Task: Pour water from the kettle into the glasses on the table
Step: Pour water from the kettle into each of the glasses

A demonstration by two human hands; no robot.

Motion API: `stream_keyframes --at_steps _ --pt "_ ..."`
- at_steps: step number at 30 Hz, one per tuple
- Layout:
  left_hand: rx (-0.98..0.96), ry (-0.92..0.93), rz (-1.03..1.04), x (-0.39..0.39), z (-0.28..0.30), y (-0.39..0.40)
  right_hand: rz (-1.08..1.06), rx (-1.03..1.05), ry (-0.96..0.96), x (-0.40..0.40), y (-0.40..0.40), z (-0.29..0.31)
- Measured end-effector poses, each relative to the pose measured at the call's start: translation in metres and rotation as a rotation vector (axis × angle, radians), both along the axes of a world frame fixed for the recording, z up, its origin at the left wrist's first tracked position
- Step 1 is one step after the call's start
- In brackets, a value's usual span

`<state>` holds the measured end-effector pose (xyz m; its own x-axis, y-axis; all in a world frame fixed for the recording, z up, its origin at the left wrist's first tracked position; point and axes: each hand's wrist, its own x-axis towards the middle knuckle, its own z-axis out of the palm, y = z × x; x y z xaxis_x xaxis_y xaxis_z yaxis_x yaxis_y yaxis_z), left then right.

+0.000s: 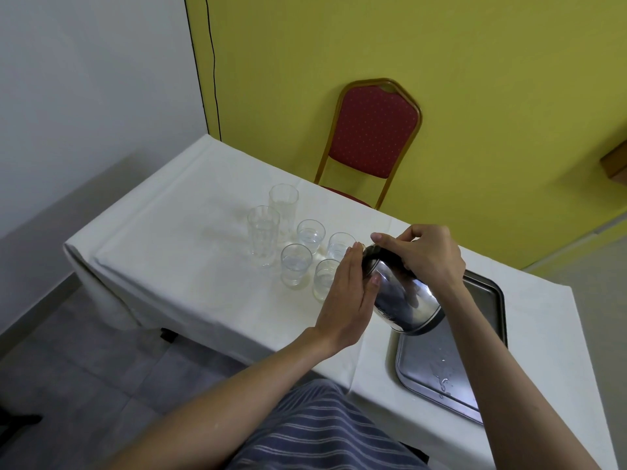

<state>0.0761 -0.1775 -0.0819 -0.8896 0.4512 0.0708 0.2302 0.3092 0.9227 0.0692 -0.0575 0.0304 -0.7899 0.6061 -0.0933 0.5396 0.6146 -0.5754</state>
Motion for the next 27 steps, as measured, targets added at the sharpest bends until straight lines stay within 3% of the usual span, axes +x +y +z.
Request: stream_keyframes --at_steps 17,27 --pt "0.006 0.006 -0.018 0.003 0.000 0.001 0.007 0.002 0.026 0.004 0.003 -0.004" --pt "-0.049 0.089 -0.048 0.008 0.003 0.005 -0.049 -0.144 0.143 0.018 0.024 -0.027"
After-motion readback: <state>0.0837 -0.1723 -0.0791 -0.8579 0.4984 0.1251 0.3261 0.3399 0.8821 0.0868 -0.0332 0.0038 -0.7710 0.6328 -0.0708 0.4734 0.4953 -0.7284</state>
